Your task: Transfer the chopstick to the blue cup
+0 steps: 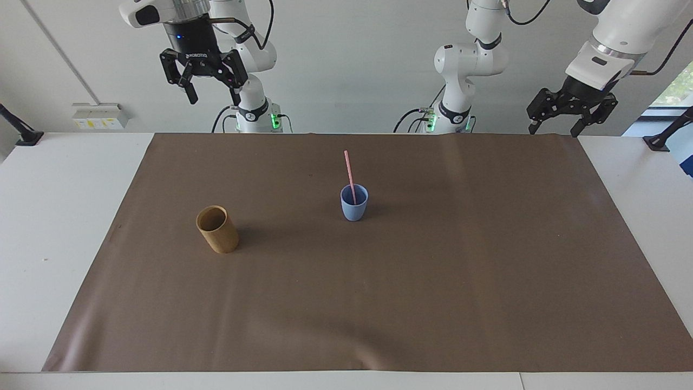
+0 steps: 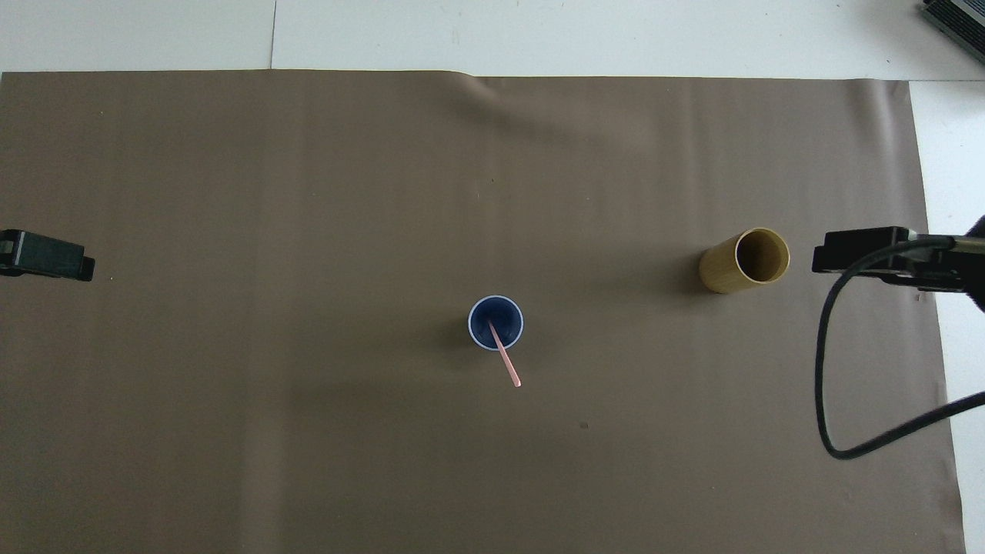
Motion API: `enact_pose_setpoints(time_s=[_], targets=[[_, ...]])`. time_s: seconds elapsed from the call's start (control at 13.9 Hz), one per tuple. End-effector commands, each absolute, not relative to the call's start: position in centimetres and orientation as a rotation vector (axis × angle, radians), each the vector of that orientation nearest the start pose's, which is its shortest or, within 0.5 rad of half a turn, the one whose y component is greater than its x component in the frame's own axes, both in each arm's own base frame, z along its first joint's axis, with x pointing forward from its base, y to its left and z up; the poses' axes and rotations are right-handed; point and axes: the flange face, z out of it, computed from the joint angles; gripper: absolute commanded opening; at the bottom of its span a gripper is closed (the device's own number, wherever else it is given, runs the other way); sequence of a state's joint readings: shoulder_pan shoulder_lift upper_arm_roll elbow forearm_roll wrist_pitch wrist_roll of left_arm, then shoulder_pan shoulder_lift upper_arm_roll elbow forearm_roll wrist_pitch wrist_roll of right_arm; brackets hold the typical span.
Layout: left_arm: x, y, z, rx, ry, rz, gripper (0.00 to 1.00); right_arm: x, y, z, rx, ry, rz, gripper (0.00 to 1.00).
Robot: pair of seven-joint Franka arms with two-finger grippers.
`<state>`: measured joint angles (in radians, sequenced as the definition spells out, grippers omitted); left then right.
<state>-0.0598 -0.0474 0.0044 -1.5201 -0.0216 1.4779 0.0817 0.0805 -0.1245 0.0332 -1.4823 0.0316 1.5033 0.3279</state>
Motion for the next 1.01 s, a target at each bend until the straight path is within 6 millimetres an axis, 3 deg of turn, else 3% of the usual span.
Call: enact_pose_setpoints(time_s=[0.0, 0.14, 0.36, 0.65, 0.72, 0.93], targets=[[52.9, -2.8, 67.1, -3.139, 0.228, 0.007, 1.0, 49.6, 2.4, 73.1, -3.076, 0.377, -0.203, 1.0], [52.9, -2.8, 67.1, -3.139, 0.228, 0.007, 1.0, 49.7, 0.9, 72.0, -3.141, 0.195, -0.132, 1.0], [52.9, -2.8, 67.1, -3.139, 0.228, 0.007, 1.0, 52.4, -0.1, 67.1, -3.17, 0.115, 0.005, 1.0], [52.9, -2.8, 67.1, -3.139, 0.228, 0.007, 1.0, 52.2, -0.6, 66.5, -3.186, -0.001, 0.039, 1.0], [52.9, -2.8, 67.1, -3.139, 0.228, 0.007, 1.0, 52.0, -1.6, 66.4, -3.185, -0.013, 0.068, 1.0], [52.9, -2.8, 67.1, -3.139, 0.228, 0.007, 1.0, 52.3, -1.6, 66.4, -3.184, 0.005, 0.041, 1.0]])
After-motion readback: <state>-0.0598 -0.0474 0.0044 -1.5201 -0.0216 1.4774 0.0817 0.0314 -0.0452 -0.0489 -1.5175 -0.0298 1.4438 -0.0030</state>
